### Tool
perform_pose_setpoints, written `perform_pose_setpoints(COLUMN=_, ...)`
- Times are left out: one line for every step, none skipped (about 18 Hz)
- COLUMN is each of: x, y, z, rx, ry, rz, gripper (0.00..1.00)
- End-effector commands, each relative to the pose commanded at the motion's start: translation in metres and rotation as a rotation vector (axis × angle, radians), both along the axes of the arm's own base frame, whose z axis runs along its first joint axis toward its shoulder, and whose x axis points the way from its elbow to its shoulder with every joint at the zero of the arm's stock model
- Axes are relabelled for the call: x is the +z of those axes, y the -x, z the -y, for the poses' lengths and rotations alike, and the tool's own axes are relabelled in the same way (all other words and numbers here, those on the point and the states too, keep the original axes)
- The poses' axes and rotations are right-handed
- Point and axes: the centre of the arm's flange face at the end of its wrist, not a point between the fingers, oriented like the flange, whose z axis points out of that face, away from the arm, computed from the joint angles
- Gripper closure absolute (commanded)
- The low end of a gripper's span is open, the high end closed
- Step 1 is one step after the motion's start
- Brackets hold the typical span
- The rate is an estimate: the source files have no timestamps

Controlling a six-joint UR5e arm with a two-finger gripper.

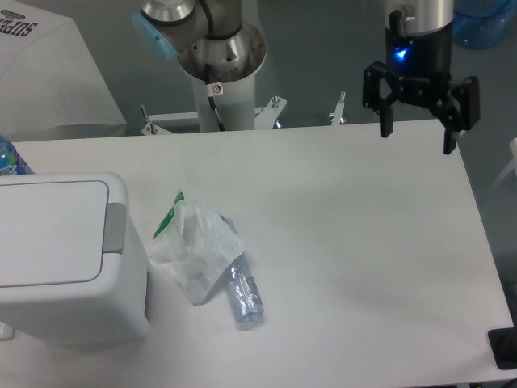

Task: Open the trash can
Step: 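Move the open gripper over toward the white trash can lid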

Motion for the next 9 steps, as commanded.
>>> perform_pose_setpoints(x=-0.001, y=0.0, z=0.0, rx=0.003, ry=0.0, rz=0.002, gripper=0.0)
perform_pose_setpoints(x=-0.002, y=-0.001, z=-0.001, rx=0.002, ry=-0.001, rz=0.005, gripper=0.0)
perform_pose_setpoints(x=-0.002, y=-0.002, z=-0.002, rx=0.004, ry=-0.004, rz=0.006, gripper=0.0)
perform_pose_setpoints(x=-0.001, y=-0.003, z=-0.004, rx=0.008, ry=-0.006, rz=0.009, gripper=0.0)
perform_pose_setpoints(x=-0.003, y=-0.006, z=-0.008, rx=0.028, ry=-0.019, rz=0.022, gripper=0.0)
perform_pose_setpoints(x=-0.005, y=-0.012, z=-0.019, rx=0.056, ry=-0.047, rz=0.049, gripper=0.0)
perform_pose_setpoints(x=-0.007, y=-0.02, z=-0.032, rx=0.094, ry=-0.085, rz=0.082, gripper=0.0)
perform_pose_setpoints(x=-0.009, y=-0.023, z=-0.039, rx=0.147, ry=-0.113, rz=0.11, gripper=0.0)
perform_pose_setpoints(x=-0.013, y=-0.026, z=-0.049, rx=0.194, ry=-0.14, rz=0.128, gripper=0.0)
